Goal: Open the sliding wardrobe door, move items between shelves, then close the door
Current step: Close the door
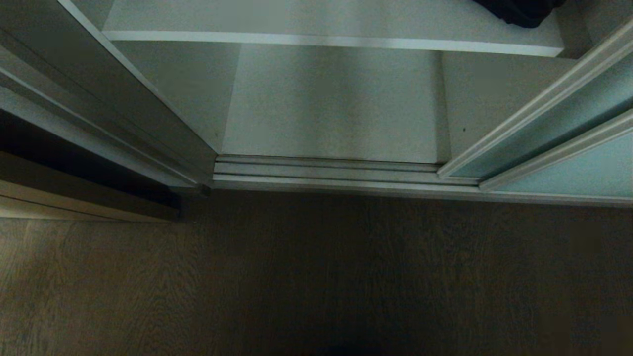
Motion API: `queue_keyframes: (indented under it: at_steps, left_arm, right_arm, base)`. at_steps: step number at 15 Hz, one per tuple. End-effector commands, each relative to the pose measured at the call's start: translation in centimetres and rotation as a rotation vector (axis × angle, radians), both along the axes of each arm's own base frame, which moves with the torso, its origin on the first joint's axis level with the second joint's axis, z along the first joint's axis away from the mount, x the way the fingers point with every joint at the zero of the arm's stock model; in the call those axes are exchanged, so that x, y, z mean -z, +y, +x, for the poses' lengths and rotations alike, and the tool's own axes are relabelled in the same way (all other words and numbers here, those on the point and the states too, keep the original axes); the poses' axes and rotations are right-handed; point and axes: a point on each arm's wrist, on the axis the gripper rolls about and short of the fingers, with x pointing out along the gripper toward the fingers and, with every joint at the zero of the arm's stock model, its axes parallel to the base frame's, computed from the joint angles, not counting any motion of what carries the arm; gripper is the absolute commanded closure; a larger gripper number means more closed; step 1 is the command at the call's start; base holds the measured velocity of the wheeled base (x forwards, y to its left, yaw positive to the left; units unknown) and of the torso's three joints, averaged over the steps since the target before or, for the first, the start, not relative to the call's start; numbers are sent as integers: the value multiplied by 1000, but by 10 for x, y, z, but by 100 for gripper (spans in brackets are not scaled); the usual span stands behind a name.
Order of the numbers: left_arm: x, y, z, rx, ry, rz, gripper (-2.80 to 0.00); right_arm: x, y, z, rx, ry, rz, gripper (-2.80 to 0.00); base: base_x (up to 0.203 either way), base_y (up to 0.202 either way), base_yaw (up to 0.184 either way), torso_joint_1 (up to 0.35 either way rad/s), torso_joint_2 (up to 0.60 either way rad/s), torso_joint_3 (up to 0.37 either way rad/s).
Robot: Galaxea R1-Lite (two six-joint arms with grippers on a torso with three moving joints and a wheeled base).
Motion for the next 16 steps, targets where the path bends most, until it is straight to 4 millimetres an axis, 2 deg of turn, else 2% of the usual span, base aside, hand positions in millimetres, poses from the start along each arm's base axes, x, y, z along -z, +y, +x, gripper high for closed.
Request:
queue_keyframes:
  at_steps: [1, 5, 8, 13, 16]
  left_arm:
    - [0, 0, 0, -1, 1, 1, 0]
    - [0, 0, 0, -1, 1, 0, 0]
    - [0, 0, 0, -1, 1, 0, 0]
    - [0, 0, 0, -1, 1, 0, 0]
    - [0, 0, 0, -1, 1, 0, 0]
  right_arm:
    - [1, 1, -5, 33, 0, 0, 0]
    - [8, -1, -10, 125, 2, 97, 0]
    - [4, -9, 6, 222, -41, 221, 0]
    - [-5, -6, 7, 181, -49, 173, 0]
    - [-16, -6, 22, 217, -106, 135, 0]
  base:
    - [0, 0, 0, 0, 0, 0]
    - [0, 0, 0, 0, 0, 0]
    - [0, 0, 0, 0, 0, 0]
    - [0, 0, 0, 0, 0, 0]
    - [0, 0, 0, 0, 0, 0]
